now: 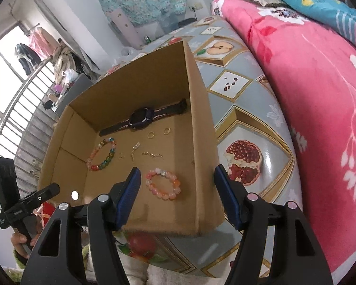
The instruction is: Organize jewelry
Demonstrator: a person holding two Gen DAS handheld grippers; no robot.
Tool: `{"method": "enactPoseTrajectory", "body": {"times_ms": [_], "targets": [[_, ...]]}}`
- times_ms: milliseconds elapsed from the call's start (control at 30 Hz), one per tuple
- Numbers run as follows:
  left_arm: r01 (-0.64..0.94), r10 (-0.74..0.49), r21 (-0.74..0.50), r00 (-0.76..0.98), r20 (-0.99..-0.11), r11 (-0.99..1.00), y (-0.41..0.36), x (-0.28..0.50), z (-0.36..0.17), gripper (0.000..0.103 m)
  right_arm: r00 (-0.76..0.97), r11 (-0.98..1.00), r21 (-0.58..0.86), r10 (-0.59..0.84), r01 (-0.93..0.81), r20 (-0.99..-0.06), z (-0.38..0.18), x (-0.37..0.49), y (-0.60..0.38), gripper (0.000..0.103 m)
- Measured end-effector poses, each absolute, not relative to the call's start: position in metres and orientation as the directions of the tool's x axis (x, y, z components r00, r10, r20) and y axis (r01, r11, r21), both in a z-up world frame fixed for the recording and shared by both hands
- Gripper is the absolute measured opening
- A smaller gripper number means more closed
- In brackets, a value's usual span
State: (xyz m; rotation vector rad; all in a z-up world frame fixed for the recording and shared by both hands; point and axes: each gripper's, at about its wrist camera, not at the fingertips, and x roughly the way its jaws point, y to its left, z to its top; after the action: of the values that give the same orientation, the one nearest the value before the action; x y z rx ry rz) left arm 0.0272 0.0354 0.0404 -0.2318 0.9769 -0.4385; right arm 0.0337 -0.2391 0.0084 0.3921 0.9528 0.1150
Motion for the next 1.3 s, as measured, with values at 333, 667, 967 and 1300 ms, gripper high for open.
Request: {"method": "enactPoseTrajectory", "body": {"times_ms": [333,667,967,1300], "targets": [[0.249,-0.304,-0.176,0.723,-0.621,0.952,0.036,-0.041,0.082,0.092,0.682,0.954,0.297,0.192,0.039,-0.706,0.028,-0.026,-0.228,0.081],[0.179,-0.227,-0.141,0.739,-0.635,0.974,0.030,-0.069,0.091,0.094,0.679,0.995,0.095,0.058,0.018,-0.732,0.026,-0.055,-0.183,0.094],[0.195,-0.193,-0.080,0.674,-0.713,0.978,-0.002,-0.060,0.080,0.094,0.704,0.996,0.072,0.008,0.061,-0.710,0.025,-0.056,-0.164,0.096],[0.175,-0.120,-0.019,0.587,-0.800,0.984,-0.034,-0.050,0.050,0.094,0.640,0.991,0.082,-0.008,0.110,-0.768,0.016,-0.040,-0.153,0.096]]}}
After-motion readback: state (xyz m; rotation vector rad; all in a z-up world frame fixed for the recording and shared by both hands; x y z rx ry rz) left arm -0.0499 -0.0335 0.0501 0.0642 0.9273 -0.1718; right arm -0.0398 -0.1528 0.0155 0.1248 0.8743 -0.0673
